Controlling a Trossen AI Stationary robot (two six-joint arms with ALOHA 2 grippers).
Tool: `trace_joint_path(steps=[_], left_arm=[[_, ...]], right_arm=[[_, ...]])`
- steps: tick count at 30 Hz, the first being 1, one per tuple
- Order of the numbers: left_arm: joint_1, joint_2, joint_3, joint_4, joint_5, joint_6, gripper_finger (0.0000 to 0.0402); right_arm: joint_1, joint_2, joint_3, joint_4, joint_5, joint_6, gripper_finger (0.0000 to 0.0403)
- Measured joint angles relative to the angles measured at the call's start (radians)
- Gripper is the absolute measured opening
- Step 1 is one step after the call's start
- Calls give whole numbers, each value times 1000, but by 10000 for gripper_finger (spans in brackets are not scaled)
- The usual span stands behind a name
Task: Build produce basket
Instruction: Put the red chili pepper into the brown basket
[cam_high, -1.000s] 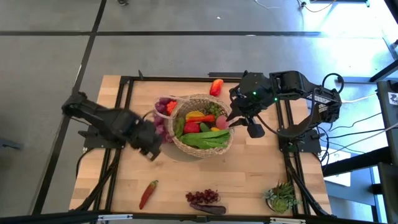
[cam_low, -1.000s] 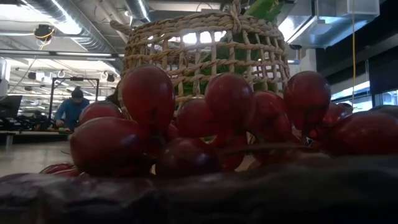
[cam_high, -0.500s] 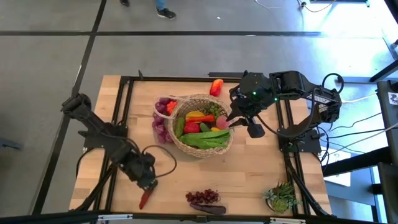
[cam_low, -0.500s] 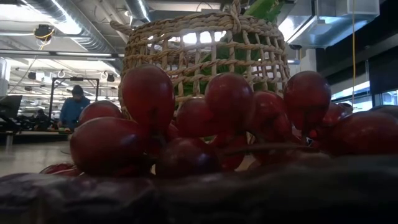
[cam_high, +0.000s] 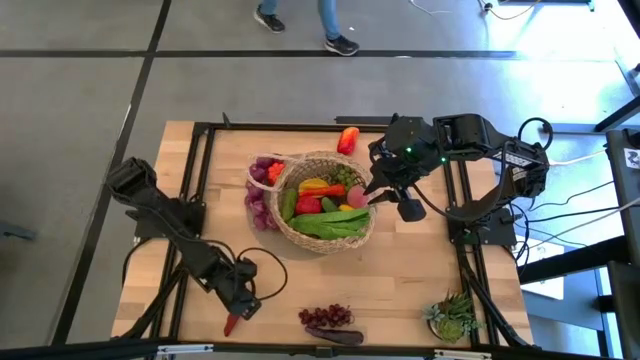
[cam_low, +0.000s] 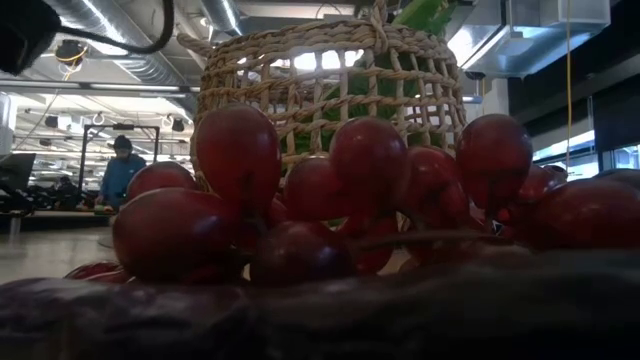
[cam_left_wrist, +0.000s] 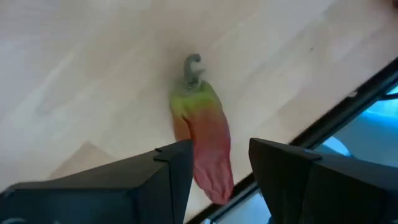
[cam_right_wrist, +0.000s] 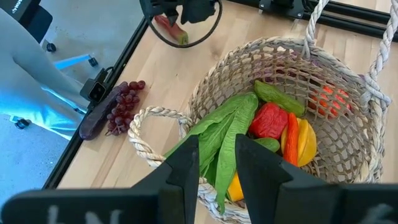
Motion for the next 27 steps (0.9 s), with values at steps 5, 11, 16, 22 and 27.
trace_joint_path(steps=[5,11,16,22,27], left_arm=[[-4,12,-3,-1,-21,0,144],[-6,13,-3,0,-27,-5,144],[-11,26,-2,4,-23,-21,144],[-19,85,-2,49,13,-42,144],[-22,135,0,115,20,-42,144]], right_arm=[[0,0,0,0,0,0,97],[0,0,0,0,0,2,97],[0,0,0,-1,-3,3,97],[0,0,0,-2,-52,-8,97],[0,0,0,-2,-55,-23,97]])
